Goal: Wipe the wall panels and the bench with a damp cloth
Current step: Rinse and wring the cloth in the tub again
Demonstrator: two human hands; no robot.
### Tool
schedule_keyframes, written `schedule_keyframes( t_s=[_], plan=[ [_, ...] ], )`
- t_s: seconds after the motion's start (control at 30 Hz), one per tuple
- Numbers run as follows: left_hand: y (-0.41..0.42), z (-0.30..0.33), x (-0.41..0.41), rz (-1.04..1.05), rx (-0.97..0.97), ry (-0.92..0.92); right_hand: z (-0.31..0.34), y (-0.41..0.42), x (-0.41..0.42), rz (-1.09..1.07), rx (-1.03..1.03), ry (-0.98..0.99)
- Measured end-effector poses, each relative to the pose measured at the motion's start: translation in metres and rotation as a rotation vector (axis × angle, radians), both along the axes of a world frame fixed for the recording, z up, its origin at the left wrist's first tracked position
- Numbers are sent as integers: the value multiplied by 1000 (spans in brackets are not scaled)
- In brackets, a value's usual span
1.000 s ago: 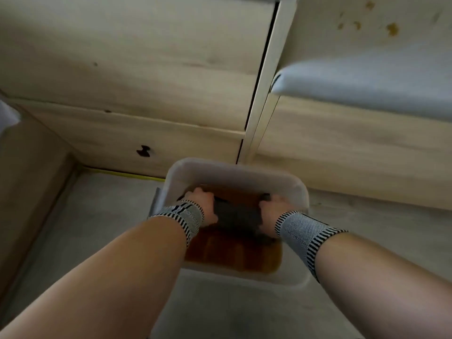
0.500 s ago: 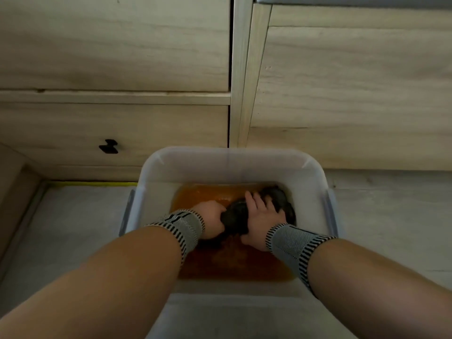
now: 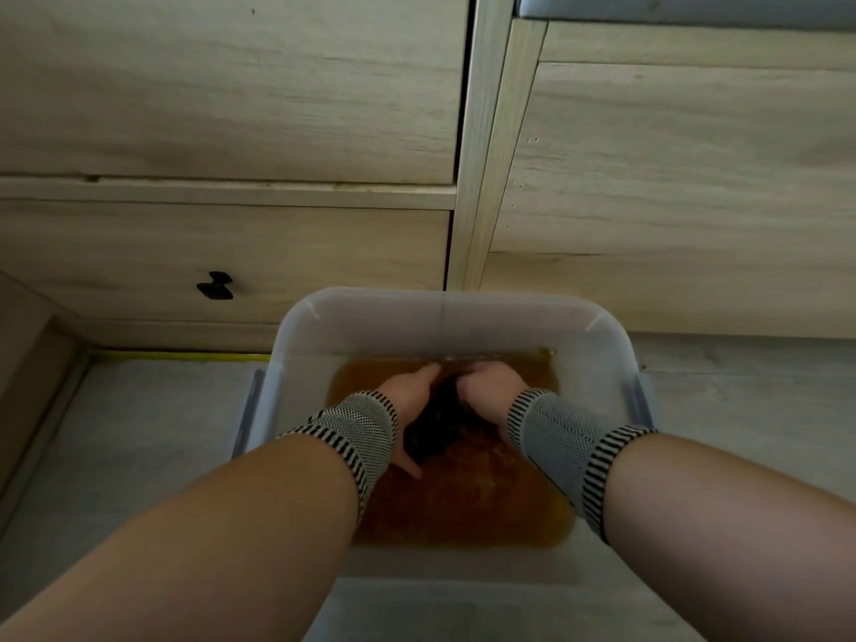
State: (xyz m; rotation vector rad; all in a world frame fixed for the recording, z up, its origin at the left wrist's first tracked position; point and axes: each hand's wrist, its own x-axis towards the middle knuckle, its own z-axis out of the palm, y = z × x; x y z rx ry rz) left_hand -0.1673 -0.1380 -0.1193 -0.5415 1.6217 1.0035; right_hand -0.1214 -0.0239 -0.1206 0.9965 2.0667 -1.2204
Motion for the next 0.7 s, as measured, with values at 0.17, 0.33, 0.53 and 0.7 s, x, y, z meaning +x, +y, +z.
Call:
schedule_keyframes(
  t_s=[0.17,0.33,0.53,0.7],
  plan=[
    [6,-3,2,188,281,-166,35,-15,-2,-545,-343,310],
    [14,4,4,208,243,18,34,-22,-2,-477,-259,385],
    [5,7,-1,66,-52,165,-4,10,20,-48,108,159],
    [-4,3,-3,-212,-132,387,-13,8,36,364,283,-176]
  ],
)
